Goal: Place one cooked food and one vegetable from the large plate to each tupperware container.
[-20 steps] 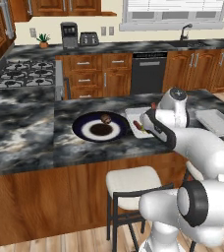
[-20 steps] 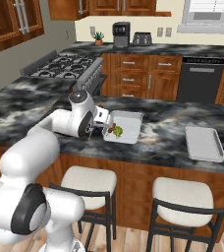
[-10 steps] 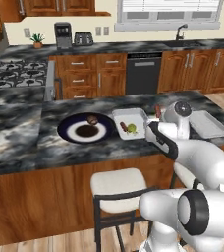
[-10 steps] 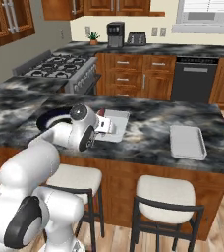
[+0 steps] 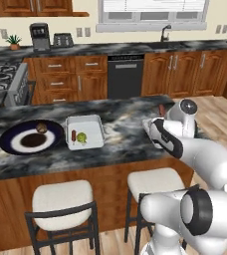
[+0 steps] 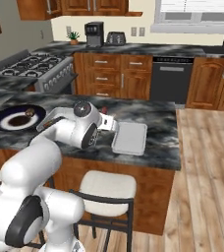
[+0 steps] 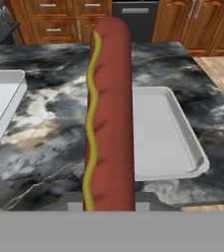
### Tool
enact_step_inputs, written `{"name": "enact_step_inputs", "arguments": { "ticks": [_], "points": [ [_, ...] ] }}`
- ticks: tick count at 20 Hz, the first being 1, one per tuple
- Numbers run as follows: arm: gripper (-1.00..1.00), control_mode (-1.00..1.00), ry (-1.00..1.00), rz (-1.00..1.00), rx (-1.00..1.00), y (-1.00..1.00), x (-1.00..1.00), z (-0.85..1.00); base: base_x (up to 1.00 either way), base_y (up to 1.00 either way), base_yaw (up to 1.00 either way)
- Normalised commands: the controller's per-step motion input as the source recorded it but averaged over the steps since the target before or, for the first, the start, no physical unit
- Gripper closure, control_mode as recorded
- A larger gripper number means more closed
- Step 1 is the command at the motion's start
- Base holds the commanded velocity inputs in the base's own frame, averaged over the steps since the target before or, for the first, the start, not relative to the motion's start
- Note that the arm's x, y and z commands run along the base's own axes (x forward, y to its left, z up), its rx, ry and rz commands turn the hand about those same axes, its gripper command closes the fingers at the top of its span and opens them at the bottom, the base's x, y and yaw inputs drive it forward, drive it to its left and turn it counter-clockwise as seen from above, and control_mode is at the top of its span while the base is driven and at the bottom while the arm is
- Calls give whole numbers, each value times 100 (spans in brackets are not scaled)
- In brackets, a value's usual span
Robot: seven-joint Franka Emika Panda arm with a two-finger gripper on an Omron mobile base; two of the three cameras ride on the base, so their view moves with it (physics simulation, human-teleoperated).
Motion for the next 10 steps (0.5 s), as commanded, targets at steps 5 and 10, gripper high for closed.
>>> {"name": "enact_step_inputs", "arguments": {
  "ticks": [5, 10],
  "points": [
    [100, 100, 0, 0, 0, 0, 0, 0, 57, -80, -1],
    [100, -100, 1, 0, 0, -11, 20, -5, 80, -10, 0]
  ]
}}
